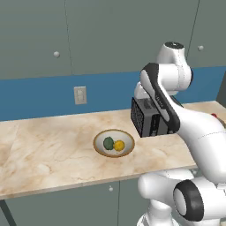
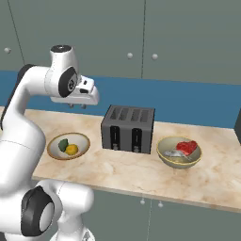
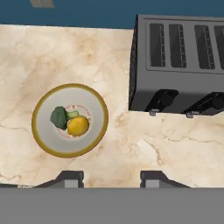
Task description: Place the bowl with the broccoli and lemon on the second highest shelf of the fridge. Place the bowl with the fish and steak on the top shelf of the fridge.
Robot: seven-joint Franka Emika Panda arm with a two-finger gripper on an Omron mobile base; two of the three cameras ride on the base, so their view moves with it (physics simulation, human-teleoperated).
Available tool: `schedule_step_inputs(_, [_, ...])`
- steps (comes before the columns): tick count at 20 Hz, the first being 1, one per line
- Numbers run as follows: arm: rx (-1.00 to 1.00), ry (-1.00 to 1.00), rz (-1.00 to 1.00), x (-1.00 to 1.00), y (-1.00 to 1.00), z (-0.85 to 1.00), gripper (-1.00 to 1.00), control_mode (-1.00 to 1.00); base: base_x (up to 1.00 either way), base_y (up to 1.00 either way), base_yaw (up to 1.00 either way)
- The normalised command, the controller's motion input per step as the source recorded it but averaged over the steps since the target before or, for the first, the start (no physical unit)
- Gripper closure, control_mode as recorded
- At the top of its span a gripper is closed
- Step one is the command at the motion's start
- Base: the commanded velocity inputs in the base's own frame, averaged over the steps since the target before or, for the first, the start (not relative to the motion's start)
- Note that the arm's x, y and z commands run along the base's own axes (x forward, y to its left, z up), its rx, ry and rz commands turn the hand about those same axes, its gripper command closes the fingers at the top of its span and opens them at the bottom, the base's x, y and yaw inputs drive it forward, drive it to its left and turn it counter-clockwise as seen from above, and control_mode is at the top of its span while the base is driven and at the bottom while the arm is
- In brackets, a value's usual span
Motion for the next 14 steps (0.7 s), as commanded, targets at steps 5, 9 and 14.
schedule_step_inputs(5, [0.09,0.0,-0.06,-0.41,0.04,-0.16,-1.0,-1.0,0.0,0.0,0.0])
schedule_step_inputs(9, [0.26,0.03,-0.22,-0.88,0.0,-0.74,-1.0,-1.0,0.0,0.0,0.0])
schedule_step_inputs(14, [0.18,0.08,-0.27,-0.32,0.0,-0.99,-1.0,-1.0,0.0,0.0,0.0])
